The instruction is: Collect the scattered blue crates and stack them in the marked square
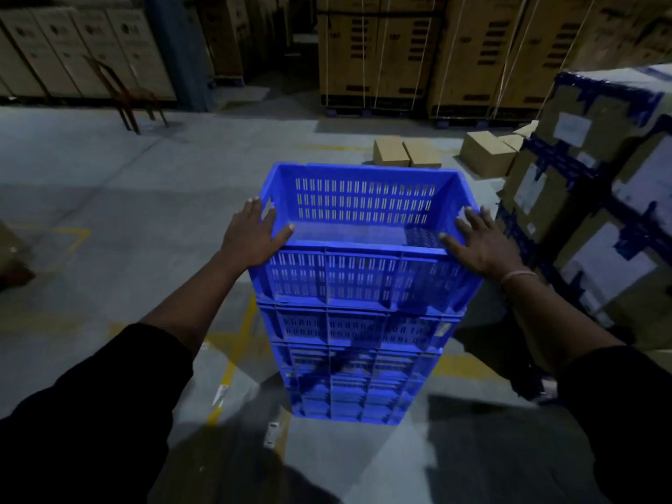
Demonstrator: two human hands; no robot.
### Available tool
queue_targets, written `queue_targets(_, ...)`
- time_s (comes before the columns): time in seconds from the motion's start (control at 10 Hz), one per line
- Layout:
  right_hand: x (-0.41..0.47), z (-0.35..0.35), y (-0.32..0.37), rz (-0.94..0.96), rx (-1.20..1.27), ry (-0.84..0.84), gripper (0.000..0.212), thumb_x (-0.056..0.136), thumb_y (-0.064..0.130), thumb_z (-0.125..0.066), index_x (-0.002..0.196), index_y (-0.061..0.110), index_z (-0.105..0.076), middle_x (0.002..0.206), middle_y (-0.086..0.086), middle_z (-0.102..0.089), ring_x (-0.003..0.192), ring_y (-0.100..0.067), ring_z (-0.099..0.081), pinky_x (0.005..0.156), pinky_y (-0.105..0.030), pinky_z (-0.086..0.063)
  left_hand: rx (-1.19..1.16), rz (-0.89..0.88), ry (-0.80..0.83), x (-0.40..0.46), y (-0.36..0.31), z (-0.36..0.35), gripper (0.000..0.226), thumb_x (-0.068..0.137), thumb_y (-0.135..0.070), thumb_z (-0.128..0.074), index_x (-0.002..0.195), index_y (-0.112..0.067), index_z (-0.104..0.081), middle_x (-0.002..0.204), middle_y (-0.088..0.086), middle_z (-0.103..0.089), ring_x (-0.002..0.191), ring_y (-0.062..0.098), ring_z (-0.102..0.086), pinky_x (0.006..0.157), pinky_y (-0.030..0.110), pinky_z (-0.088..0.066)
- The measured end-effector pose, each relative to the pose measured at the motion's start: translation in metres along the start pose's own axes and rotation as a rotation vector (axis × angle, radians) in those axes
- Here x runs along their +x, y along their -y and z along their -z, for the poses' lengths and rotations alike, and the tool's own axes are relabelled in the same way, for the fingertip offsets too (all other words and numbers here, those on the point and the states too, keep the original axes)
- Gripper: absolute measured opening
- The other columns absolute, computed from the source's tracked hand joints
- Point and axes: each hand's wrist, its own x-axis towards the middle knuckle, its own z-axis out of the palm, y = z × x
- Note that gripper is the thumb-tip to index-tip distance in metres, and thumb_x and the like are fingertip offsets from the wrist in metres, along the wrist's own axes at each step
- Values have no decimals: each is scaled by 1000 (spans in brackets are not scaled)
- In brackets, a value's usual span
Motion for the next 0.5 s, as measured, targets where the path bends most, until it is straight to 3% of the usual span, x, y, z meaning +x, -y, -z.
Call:
queue_targets(0.1,-3,4,5,-27,73,10,90,91,74,-30,156,12,-19,166,-7,-5,152,-26,9,123,-45,-7,15,11,7,-2,-4,4,90,92,-76,-19,158,-16,-24,166,19,-10,154,34,-12,122,53,-18)
queue_targets(0.4,-2,16,7,-19,97,68,91,91,74,-32,158,17,-8,166,-5,4,152,-25,8,122,-50,-1,-17,-43,15,-3,-6,13,96,90,-76,-15,160,-10,-16,166,21,-9,154,35,-8,124,51,-12)
queue_targets(0.5,16,42,12,-5,147,-54,101,85,83,-25,158,16,-3,166,-7,4,152,-24,9,123,-50,3,-46,-86,-164,7,-13,45,83,99,-64,-29,159,-7,-17,166,21,-6,154,35,-4,123,48,-5)
